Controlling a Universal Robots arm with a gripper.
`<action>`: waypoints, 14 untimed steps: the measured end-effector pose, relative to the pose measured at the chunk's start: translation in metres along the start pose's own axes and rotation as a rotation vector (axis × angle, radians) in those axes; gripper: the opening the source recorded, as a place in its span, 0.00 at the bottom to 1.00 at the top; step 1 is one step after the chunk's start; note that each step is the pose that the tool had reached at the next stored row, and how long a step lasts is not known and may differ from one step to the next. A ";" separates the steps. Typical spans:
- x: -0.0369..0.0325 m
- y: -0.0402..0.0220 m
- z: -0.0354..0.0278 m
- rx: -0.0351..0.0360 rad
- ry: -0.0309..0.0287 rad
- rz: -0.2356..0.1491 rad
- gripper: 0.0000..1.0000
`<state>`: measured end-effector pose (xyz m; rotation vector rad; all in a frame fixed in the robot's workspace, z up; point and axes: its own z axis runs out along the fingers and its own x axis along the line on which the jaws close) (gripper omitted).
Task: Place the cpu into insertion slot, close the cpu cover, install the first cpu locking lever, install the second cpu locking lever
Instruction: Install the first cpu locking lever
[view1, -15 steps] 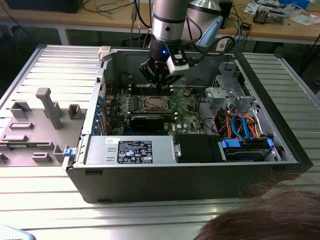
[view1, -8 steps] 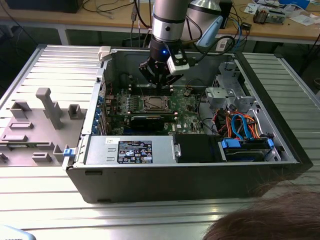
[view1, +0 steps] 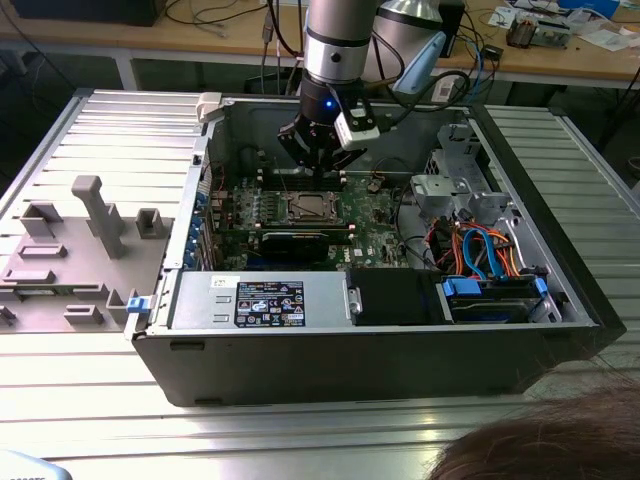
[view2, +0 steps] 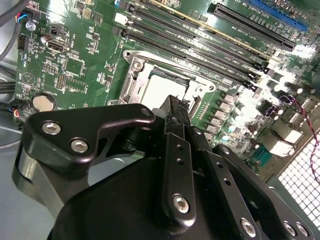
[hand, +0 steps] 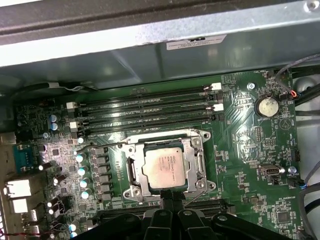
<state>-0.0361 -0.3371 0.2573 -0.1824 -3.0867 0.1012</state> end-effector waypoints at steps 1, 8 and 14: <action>0.0000 0.0000 0.0000 0.0001 -0.0001 -0.002 0.11; 0.0000 0.0000 0.0000 0.0005 -0.0009 -0.013 0.11; 0.0000 0.0000 0.0000 0.0009 -0.0015 -0.021 0.11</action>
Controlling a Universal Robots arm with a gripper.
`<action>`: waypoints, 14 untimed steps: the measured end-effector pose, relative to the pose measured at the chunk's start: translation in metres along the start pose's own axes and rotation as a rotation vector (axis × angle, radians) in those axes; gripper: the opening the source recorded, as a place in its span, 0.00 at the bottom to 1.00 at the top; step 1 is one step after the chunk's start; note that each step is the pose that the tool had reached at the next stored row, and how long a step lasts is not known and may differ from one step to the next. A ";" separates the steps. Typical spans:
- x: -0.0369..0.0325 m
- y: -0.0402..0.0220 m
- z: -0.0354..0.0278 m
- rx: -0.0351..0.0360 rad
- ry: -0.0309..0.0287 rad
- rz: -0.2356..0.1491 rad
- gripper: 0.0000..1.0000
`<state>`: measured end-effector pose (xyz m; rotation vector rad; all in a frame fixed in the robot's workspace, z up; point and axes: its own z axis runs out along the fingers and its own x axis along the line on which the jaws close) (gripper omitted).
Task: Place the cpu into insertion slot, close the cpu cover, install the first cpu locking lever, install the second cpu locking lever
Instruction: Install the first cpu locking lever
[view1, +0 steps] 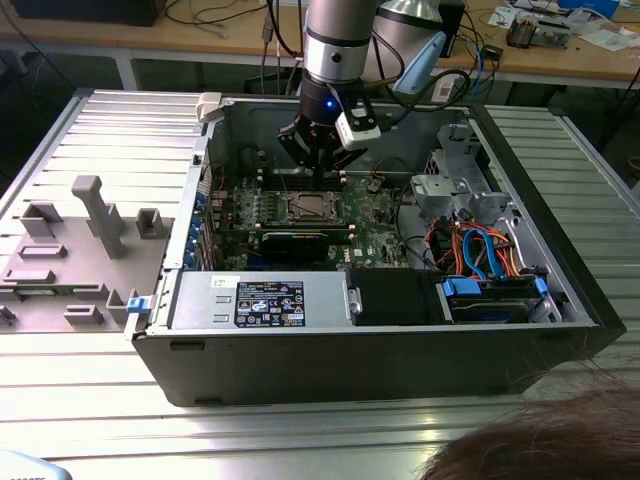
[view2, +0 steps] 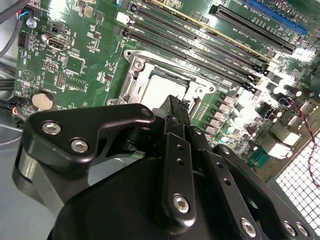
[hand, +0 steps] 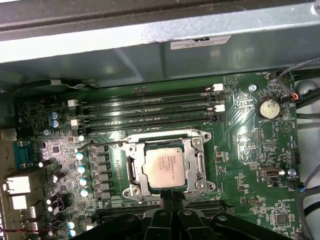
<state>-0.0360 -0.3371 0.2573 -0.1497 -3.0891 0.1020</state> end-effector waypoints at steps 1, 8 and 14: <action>0.0000 0.0000 0.0000 0.0000 -0.0001 -0.001 0.11; 0.0000 0.0000 0.0000 0.0004 -0.0006 -0.009 0.11; 0.0000 0.0000 0.0000 0.0007 -0.0011 -0.016 0.11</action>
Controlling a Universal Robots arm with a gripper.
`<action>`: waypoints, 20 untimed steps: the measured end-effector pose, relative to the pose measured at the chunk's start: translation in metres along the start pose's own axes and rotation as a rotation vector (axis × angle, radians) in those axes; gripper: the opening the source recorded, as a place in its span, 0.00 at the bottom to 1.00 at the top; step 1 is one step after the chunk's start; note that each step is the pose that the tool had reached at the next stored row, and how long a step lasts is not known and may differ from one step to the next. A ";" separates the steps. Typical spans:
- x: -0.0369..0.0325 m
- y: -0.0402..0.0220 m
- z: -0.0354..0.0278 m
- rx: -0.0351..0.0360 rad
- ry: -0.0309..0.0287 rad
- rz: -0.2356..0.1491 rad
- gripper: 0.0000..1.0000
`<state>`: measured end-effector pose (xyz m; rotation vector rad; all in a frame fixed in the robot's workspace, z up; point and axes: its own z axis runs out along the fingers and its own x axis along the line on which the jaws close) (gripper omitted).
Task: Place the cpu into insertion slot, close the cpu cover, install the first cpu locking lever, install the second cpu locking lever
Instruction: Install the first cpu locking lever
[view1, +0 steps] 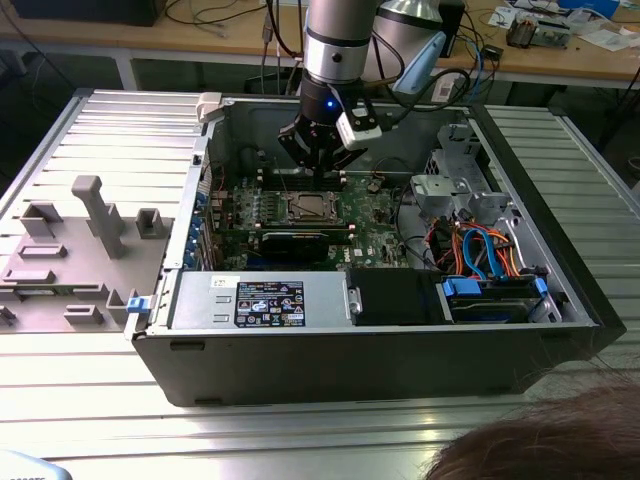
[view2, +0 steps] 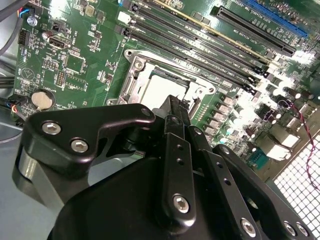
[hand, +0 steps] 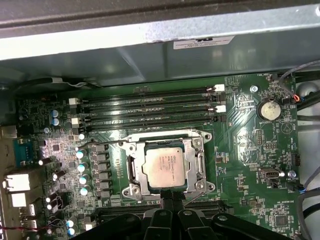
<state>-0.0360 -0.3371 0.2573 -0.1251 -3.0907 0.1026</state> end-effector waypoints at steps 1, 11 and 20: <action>0.0000 0.0000 0.0000 0.0000 0.0000 -0.001 0.11; 0.0000 0.0000 0.0000 0.0005 -0.0008 -0.012 0.11; 0.0000 0.0000 0.0000 0.0010 -0.0016 -0.024 0.11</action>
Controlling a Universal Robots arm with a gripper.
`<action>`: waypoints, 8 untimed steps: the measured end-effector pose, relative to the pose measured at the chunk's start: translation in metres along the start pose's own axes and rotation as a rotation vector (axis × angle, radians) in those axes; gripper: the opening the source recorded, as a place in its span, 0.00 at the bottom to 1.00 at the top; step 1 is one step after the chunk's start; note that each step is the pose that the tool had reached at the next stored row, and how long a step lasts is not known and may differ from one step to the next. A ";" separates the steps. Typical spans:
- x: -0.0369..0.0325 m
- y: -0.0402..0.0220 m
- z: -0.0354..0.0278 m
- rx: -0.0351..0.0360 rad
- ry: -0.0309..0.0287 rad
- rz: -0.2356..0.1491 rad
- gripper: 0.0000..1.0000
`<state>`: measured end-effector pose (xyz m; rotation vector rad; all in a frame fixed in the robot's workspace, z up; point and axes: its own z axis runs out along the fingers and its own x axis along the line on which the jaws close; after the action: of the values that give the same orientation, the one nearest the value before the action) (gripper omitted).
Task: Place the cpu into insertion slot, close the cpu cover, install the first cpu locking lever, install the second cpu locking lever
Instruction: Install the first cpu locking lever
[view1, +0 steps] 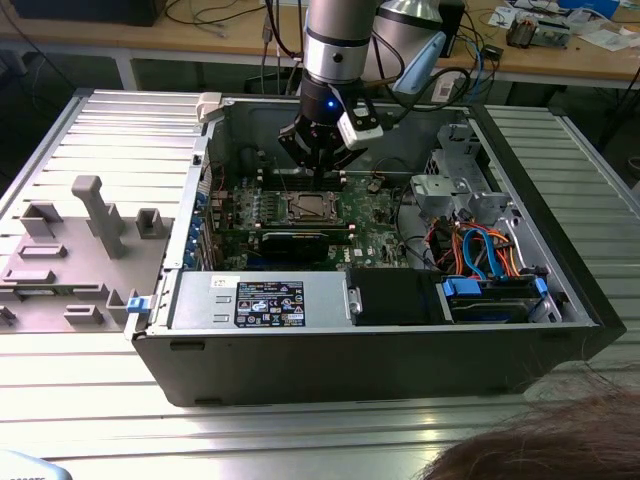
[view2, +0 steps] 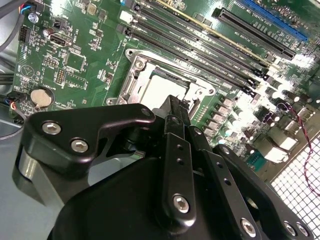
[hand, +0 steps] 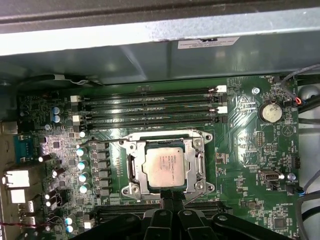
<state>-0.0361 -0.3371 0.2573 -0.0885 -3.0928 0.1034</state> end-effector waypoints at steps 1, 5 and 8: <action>0.0000 0.0000 0.0000 0.0001 -0.0001 -0.002 0.11; 0.0000 0.0000 0.0000 0.0003 -0.0005 -0.007 0.11; 0.0000 0.0000 0.0000 0.0006 -0.0009 -0.012 0.11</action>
<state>-0.0361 -0.3371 0.2573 -0.0697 -3.0937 0.1039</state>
